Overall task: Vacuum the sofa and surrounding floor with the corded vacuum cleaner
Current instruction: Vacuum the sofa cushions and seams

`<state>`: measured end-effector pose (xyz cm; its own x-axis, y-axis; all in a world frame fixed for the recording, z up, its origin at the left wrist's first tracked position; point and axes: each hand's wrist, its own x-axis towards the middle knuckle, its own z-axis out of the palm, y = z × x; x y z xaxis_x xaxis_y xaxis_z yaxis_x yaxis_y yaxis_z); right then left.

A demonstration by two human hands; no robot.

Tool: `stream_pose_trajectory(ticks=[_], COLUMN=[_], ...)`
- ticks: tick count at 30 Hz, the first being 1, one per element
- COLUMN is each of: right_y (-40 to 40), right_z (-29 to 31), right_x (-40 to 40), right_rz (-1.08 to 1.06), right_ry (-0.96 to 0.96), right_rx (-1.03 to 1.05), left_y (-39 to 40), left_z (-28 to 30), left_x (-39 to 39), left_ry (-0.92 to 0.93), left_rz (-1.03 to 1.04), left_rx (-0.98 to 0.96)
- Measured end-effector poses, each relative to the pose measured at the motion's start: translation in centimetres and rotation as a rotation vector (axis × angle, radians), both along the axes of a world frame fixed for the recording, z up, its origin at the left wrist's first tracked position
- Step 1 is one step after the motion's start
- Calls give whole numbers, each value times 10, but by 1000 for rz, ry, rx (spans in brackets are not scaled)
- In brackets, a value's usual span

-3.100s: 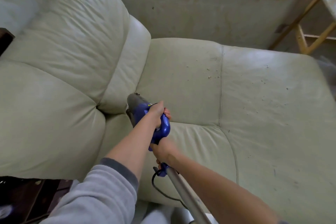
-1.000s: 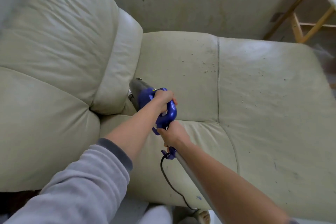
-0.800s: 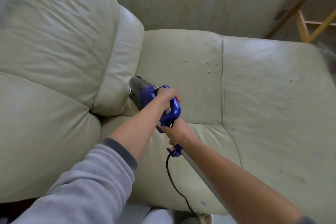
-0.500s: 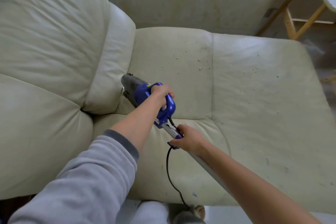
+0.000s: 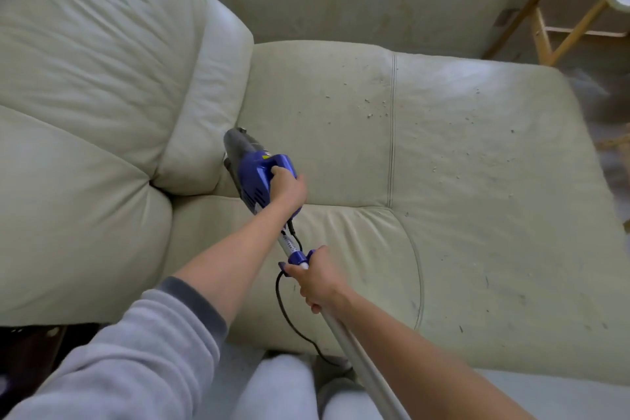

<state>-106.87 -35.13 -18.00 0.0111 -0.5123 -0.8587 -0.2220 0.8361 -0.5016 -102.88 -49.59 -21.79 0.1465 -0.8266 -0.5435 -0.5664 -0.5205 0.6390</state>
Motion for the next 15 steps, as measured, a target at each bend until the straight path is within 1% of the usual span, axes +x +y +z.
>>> stream_pose_trajectory(ticks=[3,6,9,12,15], right_y=[-11,-31,-55,-67,-68], right_z=[-6,-6,-7,-7,-6], right_x=[-8,-14,-12,-12,-19], right_rz=[30,57,15,26,33], right_ry=[40,102,70,57,71], right_rx=[-3,-60,-32,-29,-37], left_y=[-12,-31,-53,-67,-71], left_z=[7,10,4,1,1], left_x=[-4,-8,-5,-7,-14], left_ry=[53,83,79,95,71], left_rz=[-5,13,11,14,5], left_rx=[12,21,59,70,111])
